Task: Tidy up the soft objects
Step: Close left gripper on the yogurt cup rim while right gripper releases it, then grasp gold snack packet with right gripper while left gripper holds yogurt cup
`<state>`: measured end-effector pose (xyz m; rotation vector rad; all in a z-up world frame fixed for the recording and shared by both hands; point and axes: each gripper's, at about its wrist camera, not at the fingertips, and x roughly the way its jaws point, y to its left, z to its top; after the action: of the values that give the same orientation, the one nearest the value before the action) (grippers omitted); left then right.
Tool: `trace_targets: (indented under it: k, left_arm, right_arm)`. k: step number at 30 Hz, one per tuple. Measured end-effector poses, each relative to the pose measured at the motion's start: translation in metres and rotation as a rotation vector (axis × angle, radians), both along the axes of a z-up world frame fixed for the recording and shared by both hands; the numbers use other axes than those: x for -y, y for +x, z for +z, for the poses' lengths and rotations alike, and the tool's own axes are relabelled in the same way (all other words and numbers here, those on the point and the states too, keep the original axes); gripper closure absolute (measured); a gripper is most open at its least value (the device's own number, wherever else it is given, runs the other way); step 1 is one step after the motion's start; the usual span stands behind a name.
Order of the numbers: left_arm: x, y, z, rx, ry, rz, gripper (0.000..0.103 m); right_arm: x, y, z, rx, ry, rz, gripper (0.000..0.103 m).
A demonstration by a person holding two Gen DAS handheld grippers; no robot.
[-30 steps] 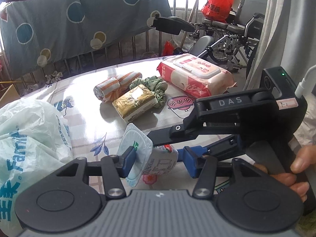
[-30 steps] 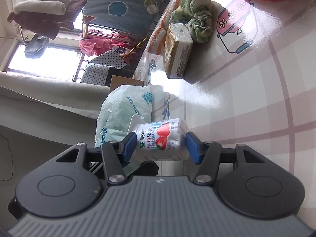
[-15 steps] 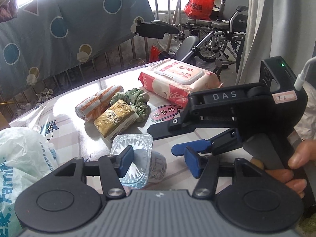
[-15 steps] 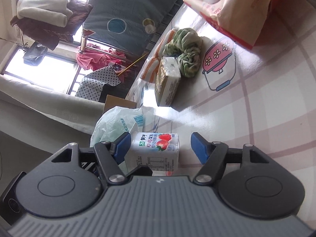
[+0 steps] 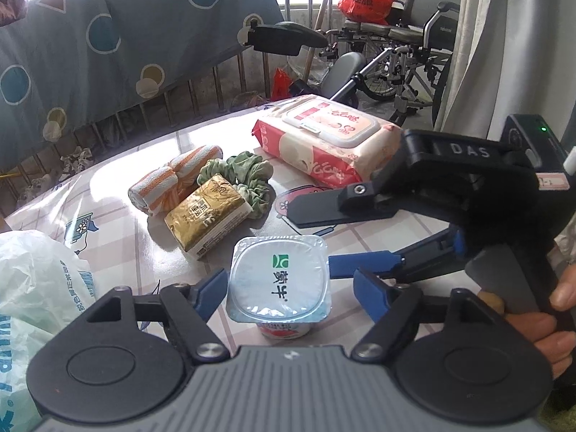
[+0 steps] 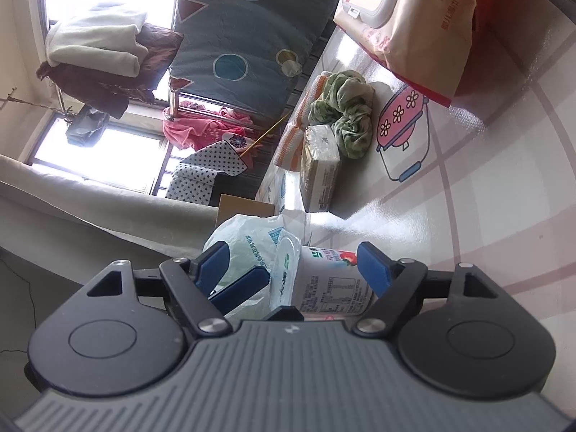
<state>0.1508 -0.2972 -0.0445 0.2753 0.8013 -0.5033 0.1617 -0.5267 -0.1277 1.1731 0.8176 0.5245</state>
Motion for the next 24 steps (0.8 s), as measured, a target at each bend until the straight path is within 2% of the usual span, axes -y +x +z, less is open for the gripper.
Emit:
trace_targets:
  k: [3,6,8,9,10,17,24]
  left_arm:
    - [0.004,0.015,-0.006,-0.070,0.021,0.030,0.021]
    - [0.002,0.031,-0.011,-0.150,-0.014,0.079,0.022]
    - [0.000,0.037,-0.013,-0.188,-0.038,0.104,0.028]
    - [0.000,0.038,-0.014,-0.199,-0.039,0.109,0.035]
    - [-0.001,0.039,-0.015,-0.206,-0.037,0.112,0.038]
    - [-0.014,0.031,-0.011,-0.236,-0.038,0.145,0.038]
    - [-0.063,0.008,-0.002,-0.255,-0.077,0.206,0.038]
  right_arm:
    - [0.002,0.000,-0.001,0.004,0.008,-0.008,0.025]
    - [0.002,0.000,0.001,0.013,-0.016,-0.012,0.025]
    - [0.002,0.000,0.004,0.021,-0.051,-0.015,0.025]
    - [0.001,0.000,0.005,0.024,-0.067,-0.017,0.025]
    - [0.000,0.000,0.005,0.026,-0.078,-0.017,0.025]
    - [0.003,-0.003,0.005,0.032,-0.088,-0.030,0.025]
    - [-0.005,0.002,0.010,0.018,-0.146,-0.015,0.024]
